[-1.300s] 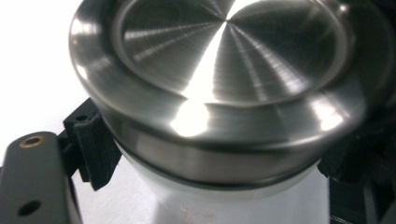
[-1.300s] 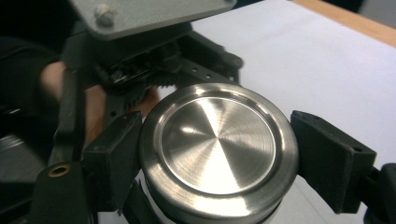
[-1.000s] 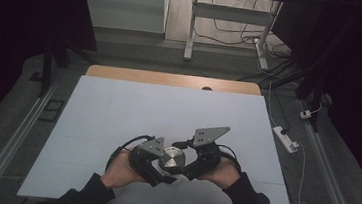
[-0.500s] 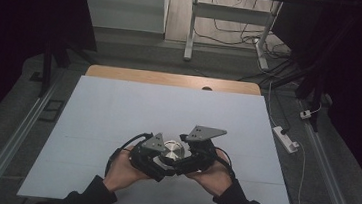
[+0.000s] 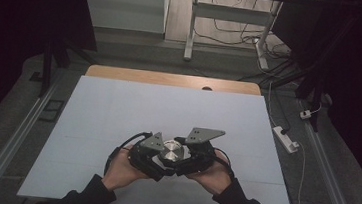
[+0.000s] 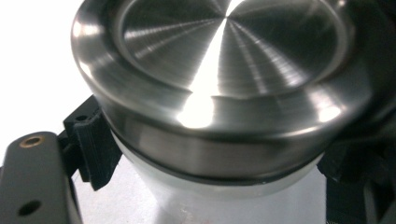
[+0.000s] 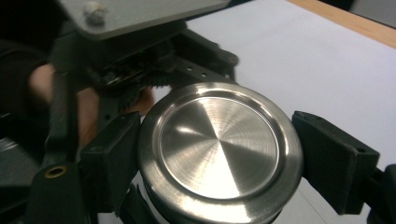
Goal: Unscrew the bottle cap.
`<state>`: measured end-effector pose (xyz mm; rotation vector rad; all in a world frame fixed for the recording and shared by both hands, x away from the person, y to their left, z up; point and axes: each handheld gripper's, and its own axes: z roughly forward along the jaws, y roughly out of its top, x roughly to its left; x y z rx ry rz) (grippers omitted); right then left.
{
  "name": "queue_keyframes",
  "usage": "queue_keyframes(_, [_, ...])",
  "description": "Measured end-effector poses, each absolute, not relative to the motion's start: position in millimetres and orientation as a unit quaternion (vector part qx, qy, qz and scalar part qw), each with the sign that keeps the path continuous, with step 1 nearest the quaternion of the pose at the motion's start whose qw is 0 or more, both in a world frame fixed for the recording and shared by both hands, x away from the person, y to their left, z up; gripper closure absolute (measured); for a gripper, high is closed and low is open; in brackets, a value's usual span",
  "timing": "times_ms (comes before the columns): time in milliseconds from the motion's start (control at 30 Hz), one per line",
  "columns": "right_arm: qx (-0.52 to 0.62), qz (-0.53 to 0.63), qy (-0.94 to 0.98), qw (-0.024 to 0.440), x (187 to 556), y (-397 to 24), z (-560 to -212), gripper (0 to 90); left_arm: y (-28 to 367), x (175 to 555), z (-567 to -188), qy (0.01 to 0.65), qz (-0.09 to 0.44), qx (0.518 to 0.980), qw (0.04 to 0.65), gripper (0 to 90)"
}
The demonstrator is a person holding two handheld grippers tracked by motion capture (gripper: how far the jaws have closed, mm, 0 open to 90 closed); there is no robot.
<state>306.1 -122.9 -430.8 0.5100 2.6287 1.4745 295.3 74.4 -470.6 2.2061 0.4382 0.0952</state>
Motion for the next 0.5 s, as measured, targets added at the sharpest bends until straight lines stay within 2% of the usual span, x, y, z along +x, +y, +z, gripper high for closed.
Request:
queue_keyframes(33, [0.148, 0.493, 0.857, 0.020, 309.9, -126.6, -430.9, 18.4, 75.1, 295.6, -470.7, 0.171, 0.030, 0.883, 0.436, 15.1])
queue_keyframes(233, [0.077, 0.512, 0.855, -0.038, 317.0, -136.1, -431.7, 18.4, 75.3, 294.2, -469.5, 0.116, -0.010, 0.885, 0.451, 15.1])
queue_keyframes(333, [0.051, 0.523, 0.849, -0.062, 319.0, -140.6, -433.0, 18.7, 73.4, 292.2, -469.0, 0.107, -0.011, 0.887, 0.449, 15.1])
queue_keyframes(367, [0.051, 0.525, 0.847, -0.063, 319.4, -142.1, -432.6, 18.9, 73.6, 292.5, -468.8, 0.109, -0.009, 0.887, 0.449, 15.0])
queue_keyframes(400, [0.070, 0.531, 0.842, -0.056, 319.7, -143.4, -430.1, 12.4, 74.5, 293.2, -468.8, 0.114, -0.006, 0.886, 0.449, 15.1])
queue_keyframes(500, [0.092, 0.534, 0.839, -0.050, 319.4, -144.5, -424.6, 10.1, 77.6, 295.4, -468.9, 0.135, 0.006, 0.883, 0.449, 15.0])
